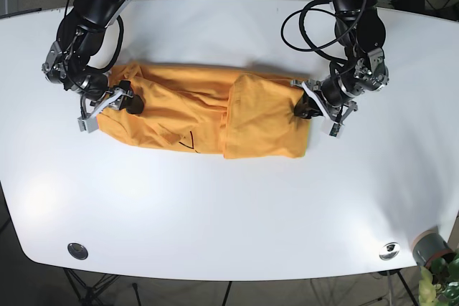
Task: Fold the T-shirt properly
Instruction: 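Release the folded end and press the shirt with both grippers, then push the orange shirt ends inward with both grippers to compact it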
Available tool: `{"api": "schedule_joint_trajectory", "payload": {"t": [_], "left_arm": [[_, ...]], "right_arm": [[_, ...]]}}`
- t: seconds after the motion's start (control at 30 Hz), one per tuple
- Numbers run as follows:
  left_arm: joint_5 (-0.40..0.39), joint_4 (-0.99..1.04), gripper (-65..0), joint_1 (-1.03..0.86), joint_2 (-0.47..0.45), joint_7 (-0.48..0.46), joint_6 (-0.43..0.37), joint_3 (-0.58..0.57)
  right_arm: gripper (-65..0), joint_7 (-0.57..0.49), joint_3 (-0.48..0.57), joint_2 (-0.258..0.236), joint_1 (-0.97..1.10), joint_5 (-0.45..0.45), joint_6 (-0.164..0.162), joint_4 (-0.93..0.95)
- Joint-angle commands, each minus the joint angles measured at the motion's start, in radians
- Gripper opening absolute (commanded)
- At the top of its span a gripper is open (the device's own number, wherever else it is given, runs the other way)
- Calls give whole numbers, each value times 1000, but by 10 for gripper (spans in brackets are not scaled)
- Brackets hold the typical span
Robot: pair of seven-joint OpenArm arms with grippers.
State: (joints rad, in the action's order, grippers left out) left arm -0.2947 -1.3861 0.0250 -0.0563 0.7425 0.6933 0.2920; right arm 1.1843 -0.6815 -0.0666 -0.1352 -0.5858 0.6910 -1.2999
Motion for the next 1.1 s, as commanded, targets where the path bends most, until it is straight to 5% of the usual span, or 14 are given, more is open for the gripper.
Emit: {"api": "schedule_joint_trajectory", "payload": {"t": [0.0,0.4,0.63,1.07], "left_arm": [[-7,-9,-597,10,-4,-2,5,-4],[-5,-9,-596,5,34,-1,5,-96],[-7,-8,-596,6,91,-4,-56,-185],[-7,84,-596,10,118,-8,-56,-291]], "right_arm": [[-620,-2,3,-12,-16,-15,7,-19],[-621,18,65,-42,82,-15,7,-419],[-621,67,153,-43,121,-21,-64,-605],[-621,115,342,31,45,-4,-84,-633]]}}
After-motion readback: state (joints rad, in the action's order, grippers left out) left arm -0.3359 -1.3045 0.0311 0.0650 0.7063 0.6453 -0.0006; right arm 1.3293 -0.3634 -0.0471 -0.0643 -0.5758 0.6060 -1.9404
